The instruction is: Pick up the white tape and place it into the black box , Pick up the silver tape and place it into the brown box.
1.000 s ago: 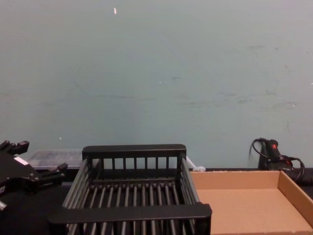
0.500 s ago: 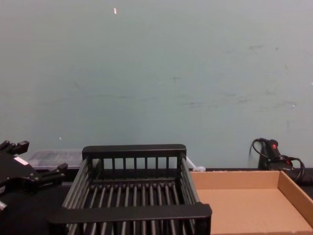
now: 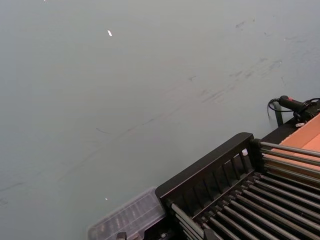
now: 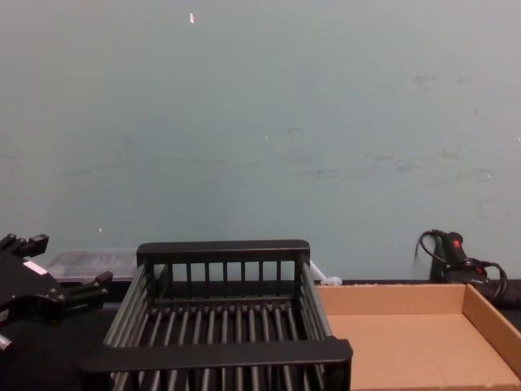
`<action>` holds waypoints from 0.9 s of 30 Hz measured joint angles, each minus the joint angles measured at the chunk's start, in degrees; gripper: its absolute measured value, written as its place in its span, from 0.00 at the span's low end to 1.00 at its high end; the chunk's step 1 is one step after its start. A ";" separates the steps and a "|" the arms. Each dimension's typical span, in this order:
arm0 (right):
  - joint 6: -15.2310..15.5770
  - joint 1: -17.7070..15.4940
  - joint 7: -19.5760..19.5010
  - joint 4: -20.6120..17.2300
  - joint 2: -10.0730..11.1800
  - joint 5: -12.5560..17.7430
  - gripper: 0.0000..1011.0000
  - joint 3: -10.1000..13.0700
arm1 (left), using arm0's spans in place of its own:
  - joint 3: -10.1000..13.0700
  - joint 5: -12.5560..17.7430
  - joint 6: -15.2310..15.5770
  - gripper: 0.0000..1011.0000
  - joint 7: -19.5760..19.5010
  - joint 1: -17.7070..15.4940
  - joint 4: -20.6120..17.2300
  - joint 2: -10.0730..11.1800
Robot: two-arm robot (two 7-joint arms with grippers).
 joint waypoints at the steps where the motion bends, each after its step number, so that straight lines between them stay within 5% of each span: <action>1: 0.00 -0.06 -0.01 -0.22 0.02 0.20 0.16 0.14 | 0.00 0.00 0.00 0.99 0.00 0.00 0.00 0.00; 11: 0.05 1.39 -1.36 -1.65 -0.12 1.62 0.16 0.88 | 0.00 0.00 0.00 0.99 0.00 0.00 0.00 0.00; 27: 0.58 8.38 -2.94 0.77 -1.93 1.00 0.16 -1.35 | 0.00 0.00 0.00 0.99 0.00 0.00 0.00 0.00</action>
